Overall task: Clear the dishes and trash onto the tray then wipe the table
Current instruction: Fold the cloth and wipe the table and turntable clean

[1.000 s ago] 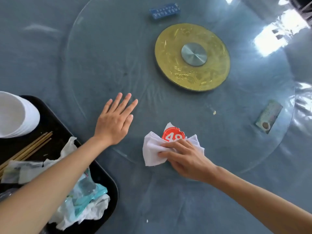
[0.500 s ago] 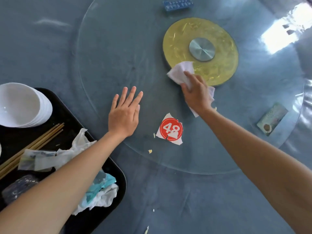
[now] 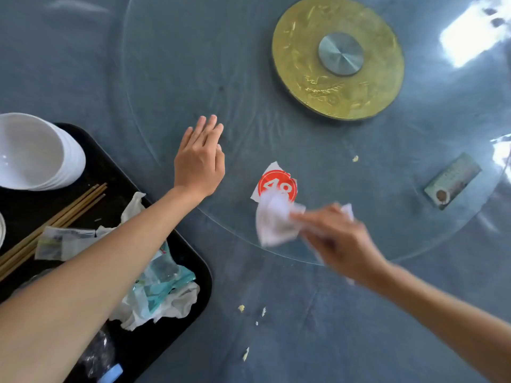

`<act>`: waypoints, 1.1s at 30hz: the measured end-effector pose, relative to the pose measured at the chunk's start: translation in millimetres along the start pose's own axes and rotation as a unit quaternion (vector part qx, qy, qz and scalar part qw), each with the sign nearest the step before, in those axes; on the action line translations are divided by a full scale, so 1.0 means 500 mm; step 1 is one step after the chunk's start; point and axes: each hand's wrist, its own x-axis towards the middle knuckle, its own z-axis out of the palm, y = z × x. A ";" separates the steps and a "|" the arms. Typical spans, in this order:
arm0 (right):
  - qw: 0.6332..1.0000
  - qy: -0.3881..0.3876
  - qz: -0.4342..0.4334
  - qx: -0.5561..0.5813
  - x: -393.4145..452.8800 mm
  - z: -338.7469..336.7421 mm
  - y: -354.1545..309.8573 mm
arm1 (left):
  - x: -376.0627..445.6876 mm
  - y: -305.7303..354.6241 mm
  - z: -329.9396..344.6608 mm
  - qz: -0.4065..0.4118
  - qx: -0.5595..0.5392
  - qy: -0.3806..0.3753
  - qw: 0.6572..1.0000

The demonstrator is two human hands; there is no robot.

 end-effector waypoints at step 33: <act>0.955 0.137 0.244 -0.103 0.255 -0.135 0.226 | -0.065 0.165 0.072 0.006 0.047 -0.063 0.997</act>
